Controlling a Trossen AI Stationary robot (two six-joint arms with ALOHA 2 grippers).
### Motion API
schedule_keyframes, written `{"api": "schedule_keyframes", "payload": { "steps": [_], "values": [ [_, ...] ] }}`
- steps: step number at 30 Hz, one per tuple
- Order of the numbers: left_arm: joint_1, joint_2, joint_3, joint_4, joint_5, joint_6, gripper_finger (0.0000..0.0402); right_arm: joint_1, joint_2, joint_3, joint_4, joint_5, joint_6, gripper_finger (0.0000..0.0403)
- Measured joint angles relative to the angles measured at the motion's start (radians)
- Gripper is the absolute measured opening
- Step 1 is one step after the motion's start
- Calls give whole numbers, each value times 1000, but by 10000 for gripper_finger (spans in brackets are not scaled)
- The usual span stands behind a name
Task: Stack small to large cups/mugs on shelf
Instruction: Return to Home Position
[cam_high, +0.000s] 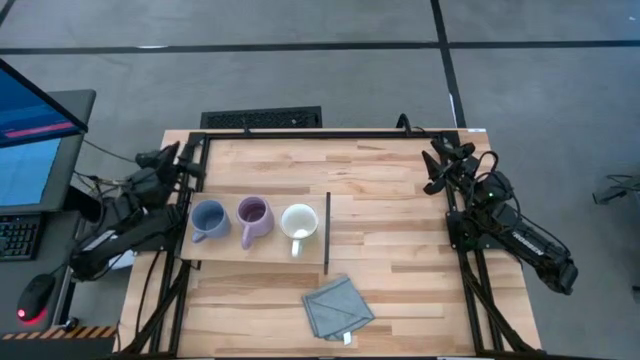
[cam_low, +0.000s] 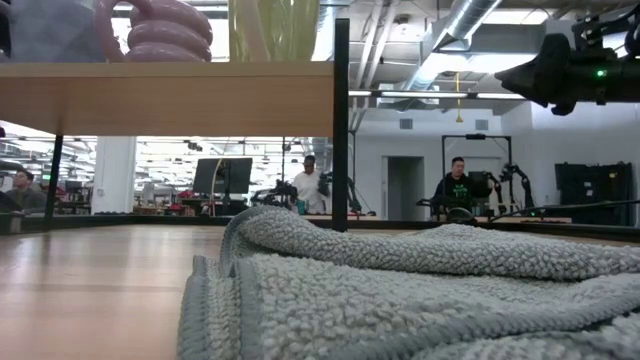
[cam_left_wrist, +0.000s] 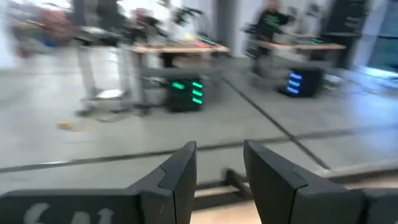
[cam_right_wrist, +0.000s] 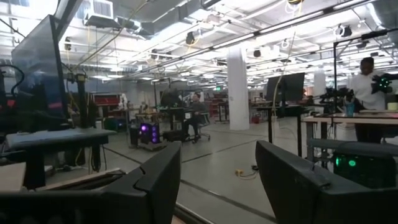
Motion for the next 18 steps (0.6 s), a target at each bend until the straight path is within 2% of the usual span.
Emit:
{"api": "schedule_keyframes", "payload": {
  "steps": [3, 5, 12, 14, 18],
  "values": [
    [0, 0, -37, 68, -140, 55, 124, 0, 0, 0, -1, 0, 1, 230],
    [0, 0, -49, 123, -174, 96, 124, 0, 0, 0, -4, 0, 1, 230],
    [57, 26, -145, 370, -78, 200, 124, 0, 0, 0, -6, 0, 0, 230],
    [107, 50, -181, 452, -84, 214, 124, 0, 0, 0, -6, 0, 1, 230],
    [259, 103, -209, 461, -44, 139, 124, 0, 0, 0, -9, -4, 17, 230]
  ]
}}
